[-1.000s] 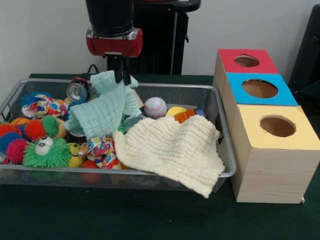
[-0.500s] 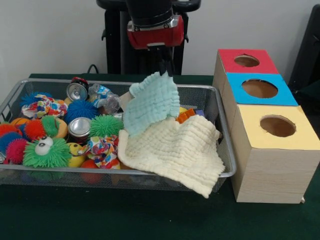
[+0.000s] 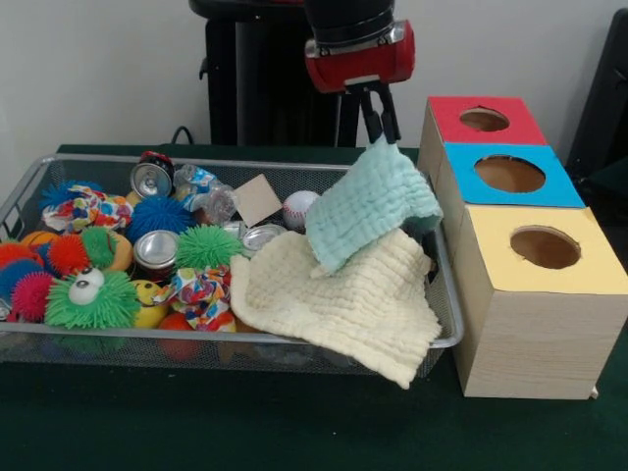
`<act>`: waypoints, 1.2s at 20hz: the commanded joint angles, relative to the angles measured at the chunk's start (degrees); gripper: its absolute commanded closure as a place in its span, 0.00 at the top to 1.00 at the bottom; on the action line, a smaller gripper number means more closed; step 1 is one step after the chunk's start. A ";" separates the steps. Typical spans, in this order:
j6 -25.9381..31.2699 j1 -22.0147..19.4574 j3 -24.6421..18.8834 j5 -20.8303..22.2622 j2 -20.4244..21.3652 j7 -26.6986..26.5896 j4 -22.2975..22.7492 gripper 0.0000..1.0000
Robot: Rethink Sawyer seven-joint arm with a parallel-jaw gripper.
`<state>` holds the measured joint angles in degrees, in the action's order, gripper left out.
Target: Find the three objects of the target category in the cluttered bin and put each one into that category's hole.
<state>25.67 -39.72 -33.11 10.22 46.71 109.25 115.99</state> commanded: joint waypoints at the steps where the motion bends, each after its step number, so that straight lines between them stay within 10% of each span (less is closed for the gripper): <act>1: -7.81 2.42 -0.32 -1.10 -2.02 8.41 3.49 0.00; 12: -16.95 8.73 9.08 3.09 -9.50 6.95 -1.77 0.00; 13: -17.61 9.35 10.05 3.29 -9.42 6.78 -2.05 1.00; 24: -6.82 13.76 18.16 4.76 -7.31 1.20 -7.31 1.00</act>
<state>10.95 -27.18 -24.40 10.56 40.94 109.27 115.81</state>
